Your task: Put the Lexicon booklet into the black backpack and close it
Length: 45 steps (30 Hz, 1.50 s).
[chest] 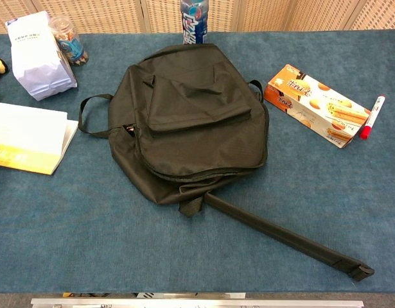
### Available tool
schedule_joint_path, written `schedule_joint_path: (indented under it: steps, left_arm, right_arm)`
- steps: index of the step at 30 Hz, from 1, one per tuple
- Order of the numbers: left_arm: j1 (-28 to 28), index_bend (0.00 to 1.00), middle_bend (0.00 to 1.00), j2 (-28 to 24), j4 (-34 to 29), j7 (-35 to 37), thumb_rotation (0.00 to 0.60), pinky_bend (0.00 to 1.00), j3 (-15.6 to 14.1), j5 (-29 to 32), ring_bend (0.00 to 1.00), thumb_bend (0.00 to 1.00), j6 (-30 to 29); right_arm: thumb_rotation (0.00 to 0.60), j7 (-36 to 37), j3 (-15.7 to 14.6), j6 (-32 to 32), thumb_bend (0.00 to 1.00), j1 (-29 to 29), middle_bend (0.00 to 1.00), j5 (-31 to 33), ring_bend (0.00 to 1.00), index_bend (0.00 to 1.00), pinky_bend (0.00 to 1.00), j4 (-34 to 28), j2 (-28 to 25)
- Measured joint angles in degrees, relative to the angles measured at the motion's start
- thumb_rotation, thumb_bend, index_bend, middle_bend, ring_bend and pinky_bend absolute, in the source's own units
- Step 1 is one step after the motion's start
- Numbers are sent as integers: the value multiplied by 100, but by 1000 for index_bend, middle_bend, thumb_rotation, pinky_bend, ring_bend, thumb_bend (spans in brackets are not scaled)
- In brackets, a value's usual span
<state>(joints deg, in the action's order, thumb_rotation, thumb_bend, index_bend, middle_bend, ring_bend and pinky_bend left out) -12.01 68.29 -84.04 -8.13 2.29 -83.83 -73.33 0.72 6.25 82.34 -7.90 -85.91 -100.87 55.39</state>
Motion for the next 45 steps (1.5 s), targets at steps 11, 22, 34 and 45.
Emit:
schedule_joint_path:
  steps: [11,22,34,45]
  left_arm:
    - [-278,136,104,571,816,97,600,0,-137,241,85,203,746]
    - [-349,136,105,897,1321,147,600,0,-252,491,85,182,1194]
    - [-589,136,105,892,1269,-138,600,0,-214,784,85,181,1626]
    - [-690,136,105,907,1266,-325,600,0,-207,960,85,180,1794]
  right_arm:
    - [600,19,-67,-39,305,-5,205,-9,26,143,7,87,51]
    - [600,21,-120,-26,306,14,205,-41,26,143,7,134,106]
    - [600,76,-164,66,306,75,205,-81,26,143,7,174,120]
    - [600,176,-192,136,307,140,205,-87,26,143,7,247,127]
